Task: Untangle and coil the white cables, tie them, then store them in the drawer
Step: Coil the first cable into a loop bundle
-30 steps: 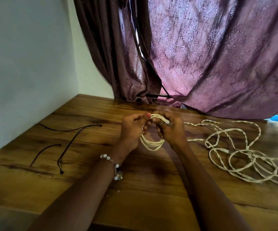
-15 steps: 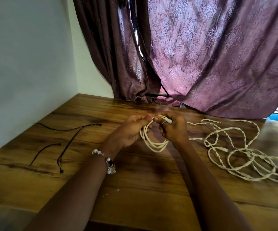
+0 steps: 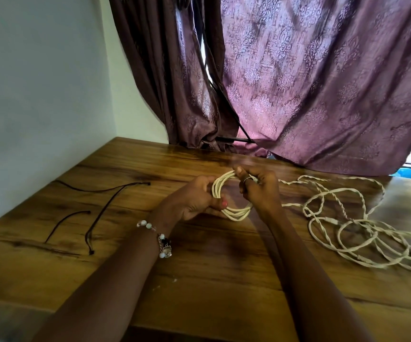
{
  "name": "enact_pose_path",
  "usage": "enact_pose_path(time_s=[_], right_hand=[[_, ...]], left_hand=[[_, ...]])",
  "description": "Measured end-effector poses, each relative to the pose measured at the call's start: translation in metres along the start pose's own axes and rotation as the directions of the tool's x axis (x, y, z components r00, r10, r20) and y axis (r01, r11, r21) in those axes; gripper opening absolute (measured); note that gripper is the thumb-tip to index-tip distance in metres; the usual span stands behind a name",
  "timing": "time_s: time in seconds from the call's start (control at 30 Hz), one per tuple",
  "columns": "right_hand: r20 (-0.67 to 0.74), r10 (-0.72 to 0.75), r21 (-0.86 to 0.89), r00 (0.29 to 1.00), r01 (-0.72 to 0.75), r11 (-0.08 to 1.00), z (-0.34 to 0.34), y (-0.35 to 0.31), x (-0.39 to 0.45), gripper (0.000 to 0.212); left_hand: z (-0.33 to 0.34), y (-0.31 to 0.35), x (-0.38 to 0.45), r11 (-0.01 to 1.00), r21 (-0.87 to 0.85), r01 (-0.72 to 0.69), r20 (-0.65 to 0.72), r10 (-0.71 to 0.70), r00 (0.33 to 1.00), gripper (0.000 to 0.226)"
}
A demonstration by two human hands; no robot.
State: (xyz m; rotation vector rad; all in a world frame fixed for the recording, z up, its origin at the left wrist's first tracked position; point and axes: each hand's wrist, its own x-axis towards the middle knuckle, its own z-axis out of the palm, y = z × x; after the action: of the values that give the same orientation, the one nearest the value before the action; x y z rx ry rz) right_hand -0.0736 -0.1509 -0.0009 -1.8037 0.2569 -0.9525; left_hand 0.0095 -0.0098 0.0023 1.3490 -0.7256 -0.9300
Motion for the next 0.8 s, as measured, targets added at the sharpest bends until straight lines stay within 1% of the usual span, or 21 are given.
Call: enact_pose_path(time_s=[0.07,0.13,0.23,0.33,0.47,0.53,0.6,0.63,0.73,0.8], right_hand=[[0.019,-0.005,0.011,1.000,0.005,1.000,-0.001,0.000,0.000,0.016],[0.039,0.023,0.051,0.999,-0.025,0.998,-0.001,0.000,0.000,0.018],[0.067,0.070,0.106,0.995,-0.077,0.991,-0.001,-0.003,-0.001,0.012],[0.063,0.115,0.155,0.991,-0.123,0.980,-0.001,-0.005,0.000,0.018],[0.062,0.156,0.122,0.986,-0.163,0.979,0.000,-0.004,0.002,0.019],[0.077,0.139,0.038,0.987,-0.143,0.989,0.000,0.001,0.004,0.019],[0.094,0.087,-0.054,0.992,-0.083,0.995,0.000,0.004,0.005,0.016],[0.100,0.065,-0.071,0.993,-0.058,0.996,0.001,0.004,0.005,0.016],[0.105,0.042,-0.037,0.994,-0.038,0.999,0.005,0.002,0.005,0.014],[0.073,0.051,0.017,0.996,-0.053,0.998,0.007,-0.001,0.004,0.013]], left_hand=[[0.002,-0.001,0.000,1.000,0.009,-0.006,-0.034,0.007,0.999,0.043],[0.003,-0.001,0.001,1.000,0.025,-0.014,-0.056,0.015,0.998,0.040],[0.004,-0.001,0.001,0.998,0.058,-0.016,-0.105,0.022,0.994,0.038],[0.006,-0.002,0.002,0.995,0.099,-0.015,-0.131,0.028,0.991,0.039],[0.007,0.000,0.001,0.992,0.124,-0.011,-0.145,0.029,0.989,0.035],[0.005,0.002,0.000,0.990,0.143,-0.004,-0.163,0.027,0.986,0.030],[0.003,0.005,-0.002,0.990,0.143,0.008,-0.170,0.016,0.985,0.027],[0.002,0.006,-0.003,0.991,0.136,0.013,-0.165,0.010,0.986,0.027],[-0.001,0.013,-0.008,0.994,0.108,0.012,-0.148,0.004,0.989,0.028],[-0.003,0.016,-0.011,0.995,0.099,0.013,-0.139,0.001,0.990,0.029]])
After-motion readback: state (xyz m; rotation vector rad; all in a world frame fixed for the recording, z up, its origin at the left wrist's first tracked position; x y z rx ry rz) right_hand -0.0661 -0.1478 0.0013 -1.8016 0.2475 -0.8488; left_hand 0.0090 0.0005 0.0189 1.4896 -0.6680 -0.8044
